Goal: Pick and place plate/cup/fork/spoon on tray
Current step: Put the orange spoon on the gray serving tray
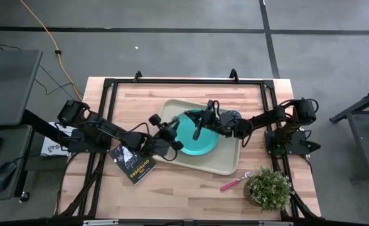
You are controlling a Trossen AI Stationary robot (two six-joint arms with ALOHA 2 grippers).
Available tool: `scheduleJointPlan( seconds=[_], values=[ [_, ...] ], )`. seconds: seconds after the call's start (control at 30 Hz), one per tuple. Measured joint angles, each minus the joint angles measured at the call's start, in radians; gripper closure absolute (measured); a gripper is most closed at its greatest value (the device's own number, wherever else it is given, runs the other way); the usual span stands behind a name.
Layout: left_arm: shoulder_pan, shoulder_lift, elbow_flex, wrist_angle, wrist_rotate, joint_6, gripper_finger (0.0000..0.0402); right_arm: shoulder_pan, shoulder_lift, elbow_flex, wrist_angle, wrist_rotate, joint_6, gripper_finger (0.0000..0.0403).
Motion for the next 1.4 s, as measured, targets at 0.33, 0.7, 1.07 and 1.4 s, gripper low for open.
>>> scheduleJointPlan(
  seconds=[0.33,0.7,1.07,1.4],
  values=[
    [-0.08,-0.176,0.0,-0.237,-0.01,-0.107,0.0261,0.014,-0.051,0.0,-0.118,0.094,-0.028,0.0402],
    [-0.064,-0.393,-0.255,-0.031,0.125,-0.272,0.0239,0.118,-0.134,-0.023,0.0,0.203,-0.173,0.0403],
    [0.135,-0.48,-0.565,0.735,0.696,-0.493,0.024,0.114,-0.134,-0.021,0.373,0.094,-0.347,0.0403],
    [0.087,-0.326,-0.569,1.181,0.699,-0.578,0.024,0.118,-0.01,0.172,0.432,0.022,-0.485,0.0403]
  ],
)
